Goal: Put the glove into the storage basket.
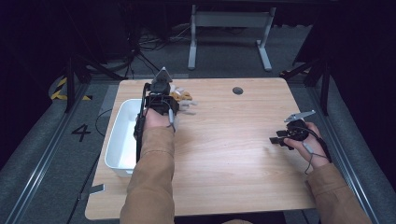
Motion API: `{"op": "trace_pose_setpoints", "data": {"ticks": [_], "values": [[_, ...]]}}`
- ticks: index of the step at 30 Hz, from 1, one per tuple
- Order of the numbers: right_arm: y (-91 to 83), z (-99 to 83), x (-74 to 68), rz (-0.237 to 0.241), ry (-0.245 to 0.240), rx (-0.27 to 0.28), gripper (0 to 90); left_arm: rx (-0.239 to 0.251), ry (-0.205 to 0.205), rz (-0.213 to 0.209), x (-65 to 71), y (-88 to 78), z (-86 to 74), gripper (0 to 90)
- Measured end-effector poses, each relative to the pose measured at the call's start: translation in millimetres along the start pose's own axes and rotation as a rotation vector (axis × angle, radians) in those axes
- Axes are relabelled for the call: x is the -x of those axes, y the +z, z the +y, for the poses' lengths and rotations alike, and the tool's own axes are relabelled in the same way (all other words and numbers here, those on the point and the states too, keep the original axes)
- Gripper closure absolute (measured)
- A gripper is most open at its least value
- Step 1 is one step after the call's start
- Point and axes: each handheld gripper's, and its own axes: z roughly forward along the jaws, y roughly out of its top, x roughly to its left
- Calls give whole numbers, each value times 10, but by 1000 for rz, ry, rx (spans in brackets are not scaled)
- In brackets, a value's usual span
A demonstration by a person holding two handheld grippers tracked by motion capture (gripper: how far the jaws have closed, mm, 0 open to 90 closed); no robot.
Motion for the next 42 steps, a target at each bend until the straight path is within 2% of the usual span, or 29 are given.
{"op": "trace_pose_setpoints", "data": {"ticks": [4,9,15,17,22,24,35,42], "values": [[5,14,-37,6,-17,-7,482,6,-2,15,-70,-35,-29,707],[3,9,-32,0,-14,-12,482,15,-38,28,-236,-56,-79,706],[12,-1,-33,14,-13,-12,469,20,-50,39,-369,-73,-129,704],[14,-1,-33,12,-15,-14,469,25,-71,43,-445,-72,-138,704],[14,-5,-37,12,-17,-13,469,36,-81,55,-499,-49,-167,703],[26,-9,-45,16,-21,-17,468,47,-75,59,-509,-20,-201,703],[60,-9,-82,16,-31,-32,467,61,-122,57,-720,142,-326,702],[74,1,-134,20,-48,-39,466,49,-143,37,-806,344,-441,701]]}}
